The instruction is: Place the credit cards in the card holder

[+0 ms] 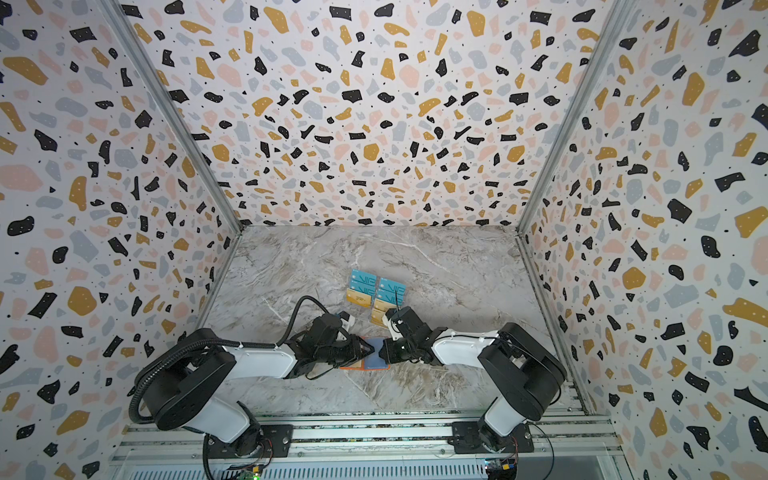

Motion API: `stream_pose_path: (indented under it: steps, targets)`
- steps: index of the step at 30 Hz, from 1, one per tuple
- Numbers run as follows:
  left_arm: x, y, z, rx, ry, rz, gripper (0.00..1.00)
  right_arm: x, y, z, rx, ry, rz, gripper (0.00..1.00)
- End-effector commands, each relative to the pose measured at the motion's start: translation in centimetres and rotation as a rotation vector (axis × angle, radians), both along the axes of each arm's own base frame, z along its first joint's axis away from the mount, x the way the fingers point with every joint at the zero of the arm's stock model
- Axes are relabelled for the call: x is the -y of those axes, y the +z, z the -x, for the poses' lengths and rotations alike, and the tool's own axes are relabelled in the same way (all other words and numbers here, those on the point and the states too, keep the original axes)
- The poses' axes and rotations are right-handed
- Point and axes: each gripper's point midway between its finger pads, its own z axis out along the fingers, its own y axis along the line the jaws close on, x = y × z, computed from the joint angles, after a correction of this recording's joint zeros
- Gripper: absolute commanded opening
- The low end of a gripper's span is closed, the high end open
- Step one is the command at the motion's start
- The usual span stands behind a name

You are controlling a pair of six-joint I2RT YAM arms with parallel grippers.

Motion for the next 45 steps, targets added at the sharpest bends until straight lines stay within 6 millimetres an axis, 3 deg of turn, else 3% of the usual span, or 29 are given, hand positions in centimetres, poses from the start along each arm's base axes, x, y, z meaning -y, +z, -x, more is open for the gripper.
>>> stream_pose_path:
  steps: [1,24,39,45]
  targets:
    - [-0.1,-0.6,0.2,-0.015,0.003,-0.004,0.35,2.2,-1.9,1.2,-0.053,-0.026,0.094,0.14]
    - [0.8,0.3,-2.6,0.047,0.007,0.036,0.34,1.5,-1.7,1.1,-0.057,-0.012,0.083,0.14]
    - [1.0,0.4,-0.2,0.021,-0.056,0.129,0.35,1.3,-1.9,1.4,-0.063,-0.008,0.085,0.14]
    - [1.4,1.1,0.0,0.017,-0.053,0.193,0.34,0.7,0.6,0.5,0.008,-0.028,0.038,0.14]
